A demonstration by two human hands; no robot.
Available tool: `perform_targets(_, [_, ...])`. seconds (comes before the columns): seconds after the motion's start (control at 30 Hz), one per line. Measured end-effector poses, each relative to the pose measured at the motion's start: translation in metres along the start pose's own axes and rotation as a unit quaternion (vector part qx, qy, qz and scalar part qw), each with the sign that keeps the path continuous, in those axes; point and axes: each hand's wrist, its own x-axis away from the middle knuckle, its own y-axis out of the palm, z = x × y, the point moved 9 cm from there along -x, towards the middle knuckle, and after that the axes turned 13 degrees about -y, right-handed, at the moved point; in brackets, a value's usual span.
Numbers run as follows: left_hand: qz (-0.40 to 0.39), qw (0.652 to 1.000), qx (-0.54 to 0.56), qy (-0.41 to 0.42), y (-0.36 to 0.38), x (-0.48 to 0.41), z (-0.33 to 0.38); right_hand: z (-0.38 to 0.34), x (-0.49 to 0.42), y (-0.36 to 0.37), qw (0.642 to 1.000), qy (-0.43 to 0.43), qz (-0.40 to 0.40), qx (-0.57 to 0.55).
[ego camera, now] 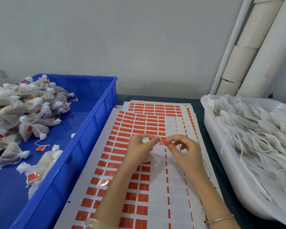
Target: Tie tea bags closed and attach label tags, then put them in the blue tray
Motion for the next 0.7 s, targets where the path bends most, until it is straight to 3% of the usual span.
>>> perform_targets(0.7, [0.004, 0.998, 0.018, -0.062, -0.003, -0.003, -0.009, 0.01, 0.001, 0.01, 0.999, 0.039, -0.023, -0.004])
